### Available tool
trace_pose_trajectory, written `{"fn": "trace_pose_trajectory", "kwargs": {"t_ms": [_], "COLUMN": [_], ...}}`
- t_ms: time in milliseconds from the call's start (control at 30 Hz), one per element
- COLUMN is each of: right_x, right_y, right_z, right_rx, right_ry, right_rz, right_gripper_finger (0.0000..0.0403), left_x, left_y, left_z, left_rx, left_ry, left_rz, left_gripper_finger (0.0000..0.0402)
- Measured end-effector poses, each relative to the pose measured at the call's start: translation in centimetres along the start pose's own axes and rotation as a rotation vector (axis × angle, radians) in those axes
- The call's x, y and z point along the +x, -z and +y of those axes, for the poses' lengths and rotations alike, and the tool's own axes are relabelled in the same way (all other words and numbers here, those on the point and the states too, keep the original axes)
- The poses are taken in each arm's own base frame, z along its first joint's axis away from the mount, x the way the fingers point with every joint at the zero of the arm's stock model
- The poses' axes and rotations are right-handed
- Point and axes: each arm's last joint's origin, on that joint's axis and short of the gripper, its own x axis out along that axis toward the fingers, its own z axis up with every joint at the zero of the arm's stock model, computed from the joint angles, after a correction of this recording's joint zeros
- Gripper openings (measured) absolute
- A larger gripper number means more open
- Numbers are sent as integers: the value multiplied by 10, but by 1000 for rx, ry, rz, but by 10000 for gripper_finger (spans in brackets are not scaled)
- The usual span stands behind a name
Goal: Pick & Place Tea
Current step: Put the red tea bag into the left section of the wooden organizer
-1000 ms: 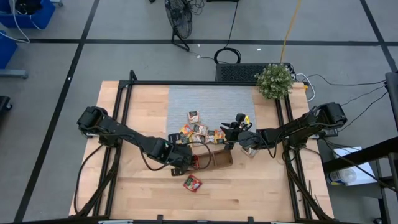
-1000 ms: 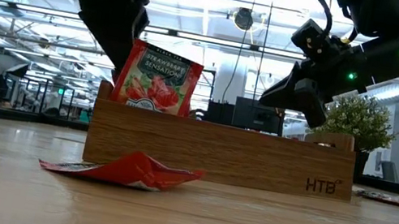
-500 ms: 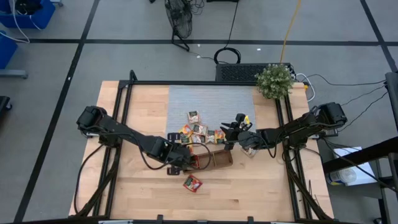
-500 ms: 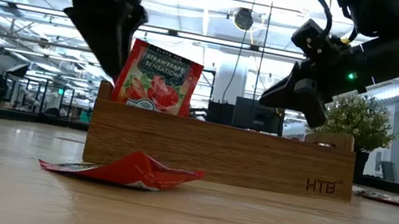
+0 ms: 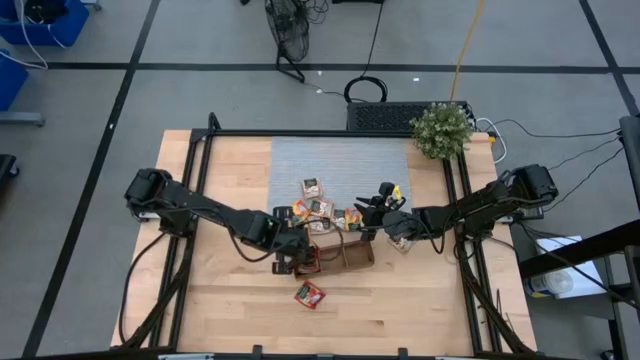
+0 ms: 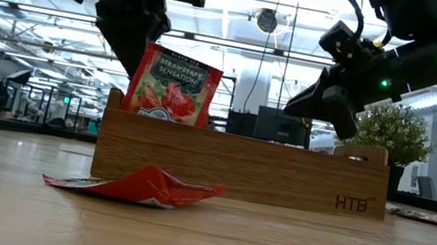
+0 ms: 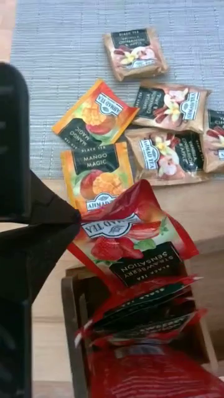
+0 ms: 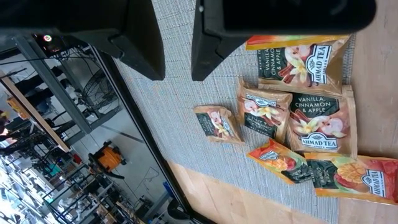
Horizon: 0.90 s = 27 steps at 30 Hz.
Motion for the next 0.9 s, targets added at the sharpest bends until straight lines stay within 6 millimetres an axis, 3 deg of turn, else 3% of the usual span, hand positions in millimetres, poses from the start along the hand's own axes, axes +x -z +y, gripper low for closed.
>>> {"fn": "trace_pose_trajectory", "kwargs": {"t_ms": [200, 567, 900], "right_x": [0, 6, 7], "right_y": [0, 4, 4], "right_z": [0, -7, -8], "right_rx": [0, 31, 31], "right_ry": [1, 27, 29], "right_rz": [0, 28, 34], "right_gripper_finger": [70, 70, 70], "left_x": [-1, -30, -27], "left_y": [0, -14, -9], "left_z": [2, 7, 25], "left_rx": [74, 201, 251], "left_ry": [30, 78, 113], "left_rz": [15, 42, 137], "left_gripper_finger": [4, 3, 1]}}
